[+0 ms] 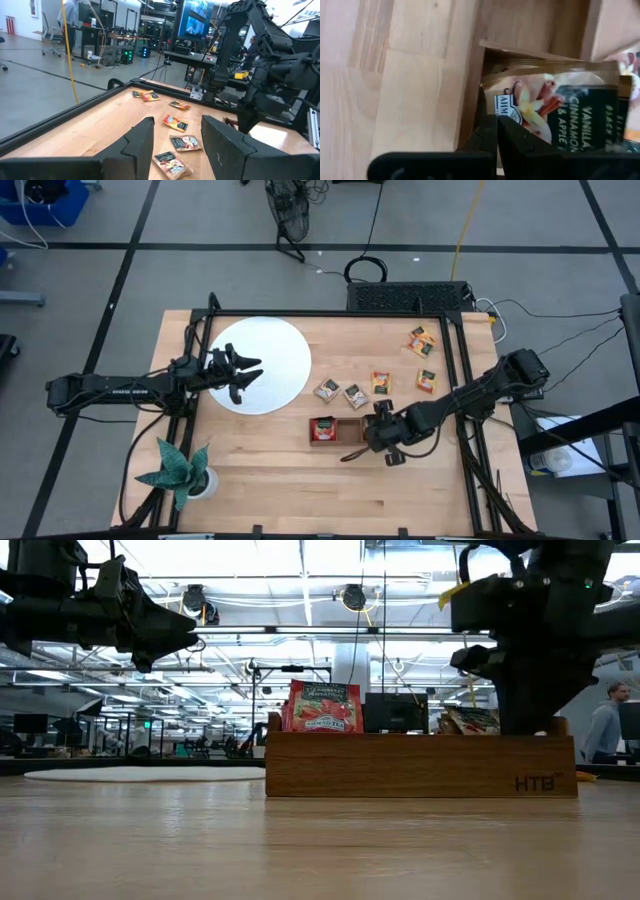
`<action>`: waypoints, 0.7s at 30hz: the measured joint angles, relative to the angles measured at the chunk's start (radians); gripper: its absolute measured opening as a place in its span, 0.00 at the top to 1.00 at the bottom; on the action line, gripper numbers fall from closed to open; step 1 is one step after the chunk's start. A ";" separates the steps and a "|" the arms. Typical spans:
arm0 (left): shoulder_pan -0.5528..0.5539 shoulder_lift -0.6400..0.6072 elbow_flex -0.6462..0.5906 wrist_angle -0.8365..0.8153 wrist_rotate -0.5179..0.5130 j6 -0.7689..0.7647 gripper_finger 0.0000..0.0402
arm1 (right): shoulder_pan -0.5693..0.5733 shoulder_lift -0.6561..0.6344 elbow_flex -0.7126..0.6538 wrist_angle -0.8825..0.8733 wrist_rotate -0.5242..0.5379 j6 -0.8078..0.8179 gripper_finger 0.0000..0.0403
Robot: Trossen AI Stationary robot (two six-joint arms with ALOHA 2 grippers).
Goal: Pick & Place Tea
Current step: Put the brown tea bag into the right section of the wooden organizer
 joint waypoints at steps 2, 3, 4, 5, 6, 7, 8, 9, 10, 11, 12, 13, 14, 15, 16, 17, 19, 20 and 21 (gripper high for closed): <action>0.000 0.000 0.000 0.000 0.000 0.000 0.59 | 0.000 0.000 0.000 0.003 -0.020 -0.012 1.00; 0.000 0.000 0.000 0.000 0.000 0.000 0.59 | 0.000 0.000 0.003 0.003 -0.019 -0.017 1.00; 0.000 0.000 0.000 0.000 0.000 0.000 0.59 | 0.001 0.000 0.009 0.002 -0.019 -0.020 1.00; 0.000 0.000 0.000 0.000 0.000 0.000 0.59 | 0.001 -0.003 0.012 0.004 -0.019 -0.022 1.00; 0.000 0.000 0.000 0.000 0.000 0.000 0.59 | 0.002 -0.006 0.015 0.007 -0.019 -0.022 1.00; 0.000 0.000 0.000 0.000 0.000 0.000 0.59 | 0.003 -0.008 0.019 0.008 -0.021 -0.022 1.00; 0.000 0.000 0.000 0.000 0.000 0.000 0.59 | 0.003 -0.008 0.019 0.014 -0.032 -0.023 1.00; 0.000 0.000 0.000 0.000 0.000 0.000 0.59 | 0.003 -0.006 0.019 0.017 -0.045 -0.025 1.00; 0.000 0.000 0.000 0.000 0.000 0.000 0.59 | 0.003 -0.001 0.019 0.017 -0.057 -0.026 1.00; 0.000 0.000 0.000 0.000 0.000 0.000 0.59 | -0.001 0.007 0.019 0.019 -0.065 -0.031 1.00; 0.000 0.000 0.000 0.000 0.000 0.000 0.59 | -0.004 0.018 0.019 0.025 -0.067 -0.037 1.00; 0.000 0.000 0.000 0.000 0.000 0.000 0.59 | -0.006 0.030 0.016 0.028 -0.069 -0.043 1.00; 0.000 0.000 0.000 0.000 0.000 0.000 0.59 | -0.009 0.043 0.012 0.028 -0.068 -0.049 1.00; 0.000 0.000 0.000 0.000 0.000 0.000 0.59 | -0.012 0.055 0.010 0.029 -0.069 -0.052 1.00; 0.000 0.000 0.000 0.000 0.000 0.000 0.59 | -0.017 0.068 0.010 0.030 -0.069 -0.055 1.00; 0.000 0.000 0.000 0.000 0.000 0.000 0.59 | -0.021 0.081 0.011 0.031 -0.069 -0.055 1.00; 0.000 0.000 0.000 0.000 0.000 0.000 0.59 | -0.024 0.102 0.012 0.031 -0.069 -0.056 1.00; 0.000 0.000 0.000 0.000 0.000 0.000 0.59 | -0.025 0.111 0.012 0.032 -0.067 -0.058 1.00; 0.000 0.000 0.000 0.000 0.000 0.000 0.59 | -0.025 0.115 0.012 0.032 -0.064 -0.060 1.00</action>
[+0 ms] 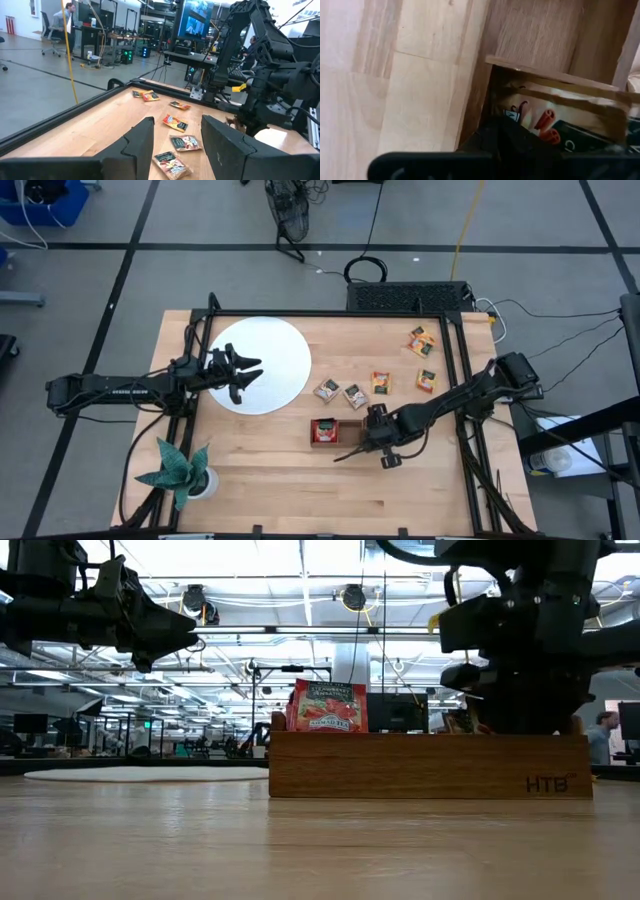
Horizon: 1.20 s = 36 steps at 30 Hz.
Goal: Pick & Place Tea
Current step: Put the brown tea bag into the right section of the wooden organizer
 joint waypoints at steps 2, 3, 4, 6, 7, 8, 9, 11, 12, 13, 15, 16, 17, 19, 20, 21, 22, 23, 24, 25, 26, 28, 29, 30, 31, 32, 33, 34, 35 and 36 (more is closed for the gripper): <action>0.000 0.000 0.000 0.000 0.000 0.000 0.59 | 0.000 0.005 -0.001 0.007 0.008 0.000 1.00; 0.000 0.000 0.000 0.000 0.000 0.000 0.59 | 0.000 0.006 -0.001 0.012 0.027 0.006 1.00; 0.000 0.000 0.000 0.000 0.000 0.000 0.59 | 0.003 0.006 -0.002 0.015 0.054 0.012 1.00; 0.000 0.000 0.000 0.000 0.000 0.000 0.59 | 0.015 0.004 -0.003 0.013 0.101 0.026 1.00; 0.000 0.000 0.000 0.000 0.000 0.000 0.59 | 0.020 0.003 -0.004 0.010 0.120 0.032 1.00; 0.000 0.000 0.000 0.000 0.000 0.000 0.59 | 0.025 0.002 -0.004 0.009 0.130 0.037 1.00; 0.000 0.000 0.000 0.000 0.000 0.000 0.59 | 0.030 0.002 -0.004 0.008 0.134 0.037 1.00; 0.000 0.000 0.000 0.000 0.000 0.000 0.59 | 0.039 0.002 -0.005 0.009 0.135 0.039 1.00; 0.000 0.000 0.000 0.000 0.000 0.000 0.59 | 0.042 0.002 -0.005 0.010 0.137 0.039 1.00; 0.000 0.000 0.000 0.000 0.000 0.000 0.59 | 0.046 0.002 -0.005 0.011 0.137 0.039 1.00; 0.000 0.000 0.000 0.000 0.000 0.000 0.59 | 0.051 -0.002 -0.005 0.010 0.134 0.039 1.00; 0.000 0.000 0.000 0.000 0.000 0.000 0.59 | 0.054 -0.007 -0.006 0.008 0.132 0.039 1.00; 0.000 0.000 0.000 0.000 0.000 0.000 0.59 | 0.054 -0.013 -0.007 0.006 0.128 0.040 1.00; 0.000 0.000 0.000 0.000 0.000 0.000 0.59 | 0.055 -0.033 -0.007 0.003 0.122 0.039 1.00; 0.000 0.000 0.000 0.000 0.000 0.000 0.59 | 0.055 -0.047 -0.008 0.004 0.121 0.039 1.00; 0.000 0.000 0.000 0.000 0.000 0.000 0.59 | 0.055 -0.061 -0.008 0.007 0.121 0.039 1.00; 0.000 0.000 0.000 0.000 0.000 0.000 0.59 | 0.055 -0.076 -0.008 0.011 0.122 0.039 1.00; 0.000 0.000 0.000 0.000 0.000 0.000 0.59 | 0.055 -0.090 -0.008 0.018 0.122 0.039 1.00; 0.000 0.000 0.000 0.000 0.000 0.000 0.59 | 0.055 -0.105 -0.008 0.027 0.122 0.039 1.00; 0.000 0.000 0.000 0.000 0.000 0.000 0.59 | 0.055 -0.118 -0.008 0.038 0.122 0.038 1.00; 0.000 0.000 0.000 0.000 0.000 0.000 0.59 | 0.054 -0.131 -0.007 0.051 0.123 0.031 1.00; 0.000 0.000 0.000 0.000 0.000 0.000 0.59 | 0.054 -0.159 -0.007 0.069 0.126 0.003 1.00; 0.000 0.000 0.000 0.000 0.000 0.000 0.59 | 0.054 -0.174 -0.007 0.079 0.127 -0.018 1.00; 0.000 0.000 0.000 0.000 0.000 0.000 0.59 | 0.051 -0.188 -0.007 0.093 0.129 -0.039 1.00; 0.000 0.000 0.000 0.000 0.000 0.000 0.59 | 0.047 -0.202 -0.007 0.110 0.131 -0.061 1.00; 0.000 0.000 0.000 0.000 0.000 0.000 0.59 | 0.040 -0.213 -0.006 0.127 0.140 -0.086 1.00; 0.000 0.000 0.000 0.000 0.000 0.000 0.59 | 0.033 -0.225 -0.006 0.144 0.165 -0.111 1.00; 0.000 0.000 0.000 0.000 0.000 0.000 0.59 | 0.025 -0.235 -0.006 0.159 0.196 -0.138 1.00; 0.000 0.000 0.000 0.000 0.000 0.000 0.59 | 0.016 -0.244 -0.006 0.179 0.233 -0.168 1.00; 0.000 0.000 0.000 0.000 0.000 0.000 0.59 | 0.007 -0.252 -0.006 0.197 0.267 -0.206 1.00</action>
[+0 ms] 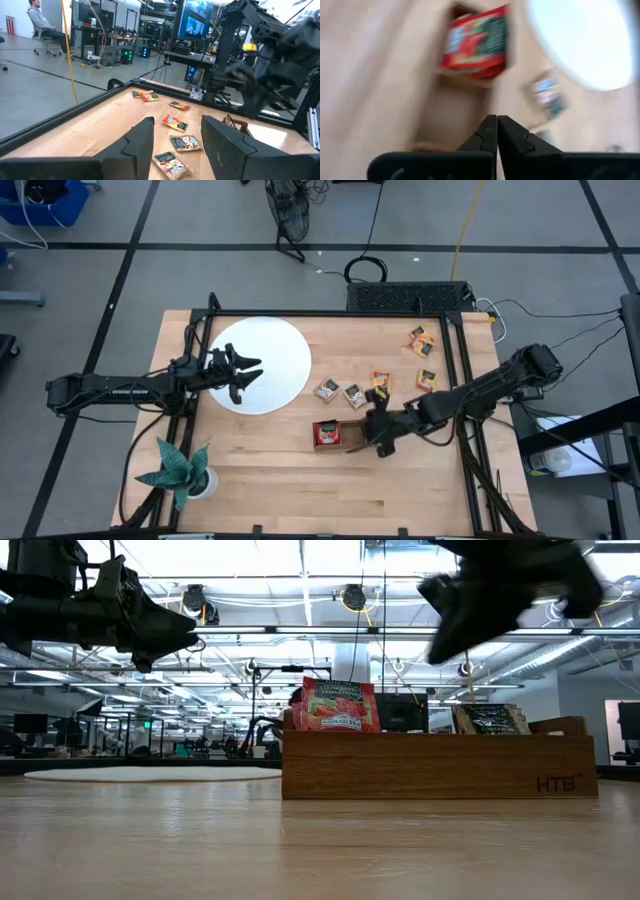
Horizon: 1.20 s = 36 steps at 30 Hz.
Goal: Pick & Place Tea
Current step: Put the brown tea bag into the right section of the wooden organizer
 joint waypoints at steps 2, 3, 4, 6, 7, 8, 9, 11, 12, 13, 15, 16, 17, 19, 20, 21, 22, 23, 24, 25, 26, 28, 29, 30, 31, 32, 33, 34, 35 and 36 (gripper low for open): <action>0.000 0.000 0.000 0.000 0.000 0.000 0.59 | -0.018 -0.011 0.000 0.034 0.066 -0.094 1.00; 0.000 0.000 0.000 0.000 0.000 0.000 0.59 | -0.027 -0.013 0.000 0.051 0.093 -0.142 1.00; 0.000 0.000 0.000 0.000 0.000 0.000 0.59 | -0.036 -0.013 0.000 0.069 0.118 -0.189 1.00; 0.000 0.000 0.000 0.000 0.000 0.000 0.59 | -0.056 -0.013 0.000 0.098 0.151 -0.271 1.00; 0.000 0.000 0.000 0.000 0.000 0.000 0.59 | -0.070 -0.013 0.000 0.110 0.154 -0.309 1.00; 0.000 0.000 0.000 0.000 0.000 0.000 0.59 | -0.088 -0.010 0.000 0.126 0.152 -0.335 1.00; 0.000 0.000 0.000 0.000 0.000 0.000 0.59 | -0.109 -0.006 0.000 0.143 0.152 -0.345 1.00; 0.000 0.000 0.000 0.000 0.000 0.000 0.59 | -0.157 -0.003 0.000 0.151 0.151 -0.340 1.00; 0.000 0.000 0.000 0.000 0.000 0.000 0.59 | -0.188 -0.003 0.000 0.153 0.146 -0.333 1.00; 0.000 0.000 0.000 0.000 0.000 0.000 0.59 | -0.222 -0.004 0.000 0.155 0.131 -0.332 1.00; 0.000 0.000 0.000 0.000 0.000 0.000 0.59 | -0.296 -0.005 0.002 0.132 0.050 -0.331 0.98; 0.000 0.000 0.000 0.000 0.000 0.000 0.59 | -0.330 -0.004 0.002 0.116 -0.008 -0.331 0.96; 0.000 0.000 0.000 0.000 0.000 0.000 0.59 | -0.361 -0.003 0.001 0.110 -0.072 -0.330 0.93; 0.000 0.000 0.000 0.000 0.000 0.000 0.59 | -0.405 0.013 0.001 0.129 -0.186 -0.330 0.85; 0.000 0.000 0.000 0.000 0.000 0.000 0.59 | -0.415 0.024 0.001 0.142 -0.219 -0.334 0.81; 0.000 0.000 0.000 0.000 0.000 0.000 0.59 | -0.419 0.040 0.002 0.144 -0.239 -0.343 0.76; 0.000 0.000 0.000 0.000 0.000 0.000 0.59 | -0.420 0.060 0.002 0.144 -0.243 -0.362 0.71; 0.000 0.000 0.000 0.000 0.000 0.000 0.59 | -0.419 0.081 0.002 0.142 -0.244 -0.395 0.67; 0.000 0.000 0.000 0.000 0.000 0.000 0.59 | -0.417 0.103 0.002 0.127 -0.244 -0.437 0.62; 0.000 0.000 0.000 0.000 0.000 0.000 0.59 | -0.416 0.125 0.002 0.106 -0.244 -0.474 0.59; 0.000 0.000 0.000 0.000 0.000 0.000 0.59 | -0.414 0.149 0.002 0.096 -0.244 -0.501 0.56; 0.000 0.000 0.000 0.000 0.000 0.000 0.59 | -0.411 0.197 0.002 0.095 -0.243 -0.513 0.52; 0.000 0.000 0.000 0.000 0.000 0.000 0.59 | -0.415 0.218 0.002 0.091 -0.241 -0.513 0.51; 0.000 0.000 0.000 0.000 0.000 0.000 0.59 | -0.419 0.237 0.002 0.088 -0.241 -0.512 0.51; 0.000 0.000 0.000 0.000 0.000 0.000 0.59 | -0.425 0.254 0.002 0.087 -0.241 -0.512 0.50; 0.000 0.000 0.000 0.000 0.000 0.000 0.59 | -0.432 0.267 0.003 0.081 -0.241 -0.511 0.50; 0.000 0.000 0.000 0.000 0.000 0.000 0.59 | -0.439 0.280 0.007 0.067 -0.242 -0.509 0.50; 0.000 0.000 0.000 0.000 0.000 0.000 0.59 | -0.447 0.292 0.013 0.056 -0.243 -0.499 0.51; 0.000 0.000 0.000 0.000 0.000 0.000 0.59 | -0.455 0.300 0.020 0.046 -0.243 -0.487 0.51; 0.000 0.000 0.000 0.000 0.000 0.000 0.59 | -0.462 0.307 0.024 0.039 -0.243 -0.475 0.51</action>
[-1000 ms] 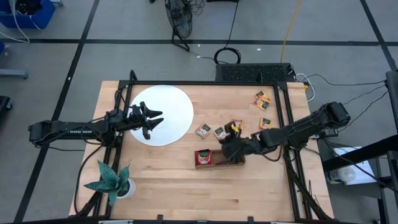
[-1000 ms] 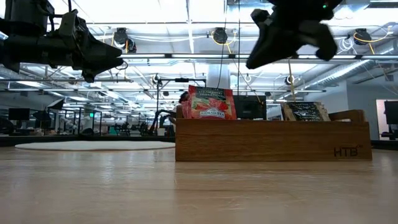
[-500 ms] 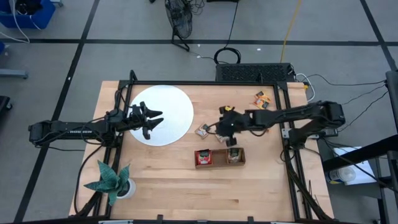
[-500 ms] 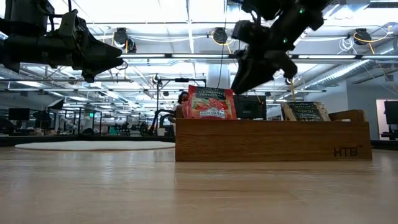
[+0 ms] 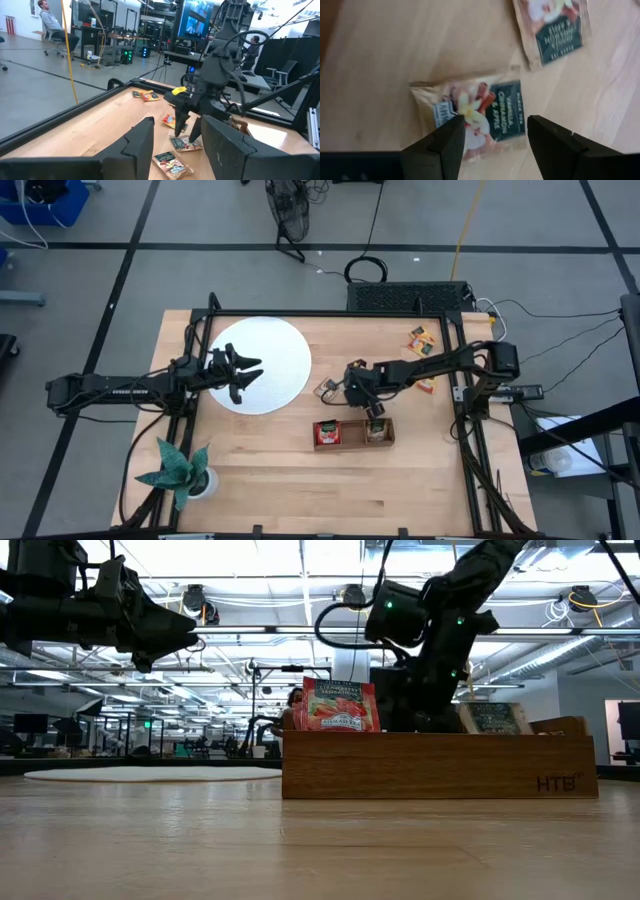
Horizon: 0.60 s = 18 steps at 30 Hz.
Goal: Pick & Place Tea
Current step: Put the brown tea bag into the right section of the wooden organizer
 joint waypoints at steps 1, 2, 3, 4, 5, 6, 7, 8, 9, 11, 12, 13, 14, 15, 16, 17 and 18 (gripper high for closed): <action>0.000 0.000 0.000 0.000 0.000 0.000 0.59 | -0.007 0.006 0.003 -0.006 -0.001 0.008 0.51; 0.000 0.000 0.000 0.000 0.000 0.000 0.59 | -0.013 0.011 0.004 -0.010 -0.002 0.011 0.51; 0.000 0.000 0.000 0.000 0.000 0.000 0.59 | -0.018 0.017 0.005 -0.012 -0.002 0.012 0.51; 0.000 0.000 0.000 0.000 0.000 0.000 0.59 | -0.023 0.022 0.006 -0.014 -0.003 0.012 0.51; 0.000 0.000 0.000 0.000 0.000 0.000 0.59 | -0.028 0.026 0.007 -0.017 -0.005 0.013 0.51; 0.000 0.000 0.000 0.000 0.000 0.000 0.59 | -0.033 0.031 0.008 -0.020 -0.019 0.013 0.51; 0.000 0.000 0.000 0.000 0.000 0.000 0.59 | -0.039 0.036 0.009 -0.023 -0.035 0.013 0.51; 0.000 0.000 0.000 0.000 0.000 0.000 0.59 | -0.046 0.037 0.009 -0.026 -0.057 0.022 0.51; 0.000 0.000 0.000 0.000 0.000 0.000 0.59 | -0.055 0.038 0.009 -0.026 -0.080 0.038 0.51; 0.000 0.000 0.000 0.000 0.000 0.000 0.59 | -0.069 0.046 0.009 -0.021 -0.109 0.068 0.51; 0.000 0.000 0.000 0.000 0.000 0.000 0.59 | -0.077 0.046 0.010 -0.021 -0.113 0.083 0.51; 0.000 0.000 0.000 0.000 0.000 0.000 0.59 | -0.086 0.047 0.014 -0.027 -0.112 0.098 0.51; 0.000 0.000 0.000 0.000 0.000 0.000 0.59 | -0.095 0.048 0.017 -0.032 -0.113 0.113 0.51; 0.000 0.000 0.000 0.000 0.000 0.000 0.59 | -0.104 0.048 0.017 -0.032 -0.117 0.124 0.51; 0.000 0.000 0.000 0.000 0.000 0.000 0.59 | -0.113 0.048 0.017 -0.031 -0.127 0.132 0.51; 0.000 0.000 0.000 0.000 0.000 0.000 0.59 | -0.121 0.049 0.017 -0.032 -0.139 0.141 0.51; 0.000 0.000 0.000 0.000 0.000 0.000 0.59 | -0.130 0.049 0.017 -0.035 -0.158 0.151 0.51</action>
